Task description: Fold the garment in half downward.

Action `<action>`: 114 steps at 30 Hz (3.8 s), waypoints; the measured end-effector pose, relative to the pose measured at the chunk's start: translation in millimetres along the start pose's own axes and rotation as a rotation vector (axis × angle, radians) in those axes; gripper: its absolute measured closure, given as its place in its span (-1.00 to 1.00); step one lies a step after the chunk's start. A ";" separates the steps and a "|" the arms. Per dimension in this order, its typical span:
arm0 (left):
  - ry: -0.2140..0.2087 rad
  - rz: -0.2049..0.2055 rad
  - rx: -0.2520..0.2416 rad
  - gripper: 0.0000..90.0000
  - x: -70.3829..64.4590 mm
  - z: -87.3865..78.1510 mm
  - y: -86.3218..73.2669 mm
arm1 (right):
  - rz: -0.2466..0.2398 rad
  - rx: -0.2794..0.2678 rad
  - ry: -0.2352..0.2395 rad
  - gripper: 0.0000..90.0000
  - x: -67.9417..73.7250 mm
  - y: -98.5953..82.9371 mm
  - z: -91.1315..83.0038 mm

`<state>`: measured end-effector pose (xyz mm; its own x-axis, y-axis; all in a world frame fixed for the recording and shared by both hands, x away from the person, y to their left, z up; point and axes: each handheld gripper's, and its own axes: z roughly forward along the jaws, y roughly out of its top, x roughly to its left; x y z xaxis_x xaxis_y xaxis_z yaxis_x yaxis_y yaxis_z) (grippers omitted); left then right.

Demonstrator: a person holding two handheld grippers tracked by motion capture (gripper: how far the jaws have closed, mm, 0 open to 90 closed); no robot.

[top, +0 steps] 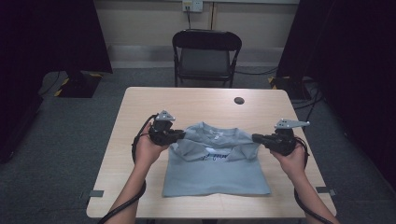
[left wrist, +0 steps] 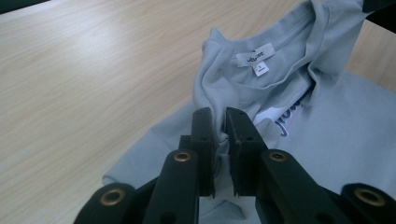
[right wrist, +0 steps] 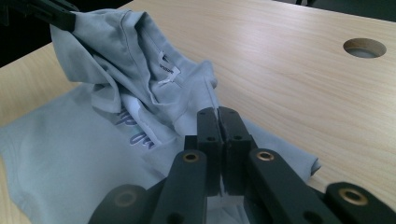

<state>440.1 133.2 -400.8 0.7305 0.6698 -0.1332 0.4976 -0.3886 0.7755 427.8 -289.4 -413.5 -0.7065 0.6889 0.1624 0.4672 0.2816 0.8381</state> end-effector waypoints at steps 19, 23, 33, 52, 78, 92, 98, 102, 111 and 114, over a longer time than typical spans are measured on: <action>-0.013 0.022 0.037 0.82 -15.5 -8.9 -21.0 | -0.004 0.003 0.035 0.97 6.1 -23.3 -11.9; -0.014 0.021 0.045 0.82 -18.6 -10.1 -26.3 | -0.002 0.001 0.042 0.97 8.1 -27.6 -13.1; -0.046 0.008 0.048 0.82 -26.4 -10.8 -40.9 | -0.013 0.004 0.052 0.97 15.9 -35.1 -16.7; -0.073 0.003 0.064 0.82 -34.9 -14.3 -67.3 | -0.027 0.016 0.076 0.96 23.2 -55.5 -26.7; -0.106 -0.016 0.078 0.80 -41.5 -17.1 -89.1 | -0.035 0.043 0.109 0.95 31.6 -76.9 -31.8; -0.095 -0.031 -0.026 -0.39 -42.1 -13.4 -97.7 | -0.049 0.051 0.096 0.12 38.9 -80.9 -26.3; -0.127 -0.014 -0.031 -0.46 -51.9 -8.2 -95.5 | -0.062 0.030 0.128 -0.04 47.4 -74.0 -20.0; -0.150 -0.001 -0.028 -0.42 -58.6 -6.2 -95.5 | -0.074 0.036 0.159 -0.04 55.6 -72.7 -13.9; -0.216 0.030 -0.003 -0.32 -78.5 5.8 -99.6 | -0.131 0.104 0.202 0.18 71.7 -80.0 2.1; -0.245 0.046 0.026 -0.20 -84.4 12.4 -102.1 | -0.140 0.122 0.217 0.23 73.5 -82.7 5.9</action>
<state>333.3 108.5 -476.4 0.8429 0.4786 -0.2461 0.4705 -0.4334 0.7686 340.4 -258.1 -473.9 -0.8595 0.4826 0.1683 0.4085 0.4509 0.7936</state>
